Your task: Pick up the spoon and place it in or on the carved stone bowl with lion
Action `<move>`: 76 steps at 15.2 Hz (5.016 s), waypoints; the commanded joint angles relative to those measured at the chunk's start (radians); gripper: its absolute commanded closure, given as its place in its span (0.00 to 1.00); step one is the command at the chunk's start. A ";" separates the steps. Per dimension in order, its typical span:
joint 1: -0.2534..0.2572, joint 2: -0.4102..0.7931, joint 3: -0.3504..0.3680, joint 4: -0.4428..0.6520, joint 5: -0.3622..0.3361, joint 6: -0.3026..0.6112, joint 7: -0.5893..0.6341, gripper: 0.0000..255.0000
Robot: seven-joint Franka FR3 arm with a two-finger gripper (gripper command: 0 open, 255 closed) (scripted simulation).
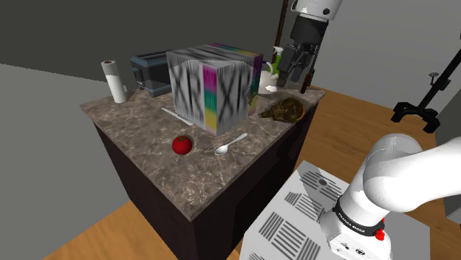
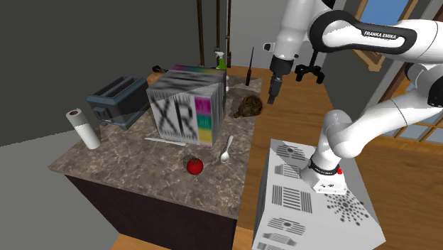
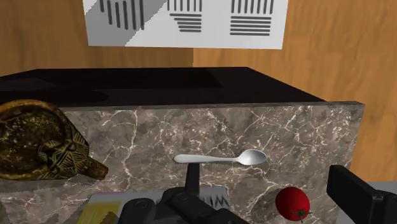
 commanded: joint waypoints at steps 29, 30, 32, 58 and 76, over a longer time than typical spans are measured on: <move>-0.050 0.723 0.325 -0.121 -0.186 0.872 0.363 0.00; -0.052 0.735 0.326 -0.124 -0.193 0.886 0.368 0.00; -0.055 0.759 0.327 -0.128 -0.210 0.912 0.380 0.00; -0.051 0.710 0.322 -0.097 -0.175 0.836 0.349 1.00; -0.041 0.589 0.302 0.040 -0.115 0.586 0.290 1.00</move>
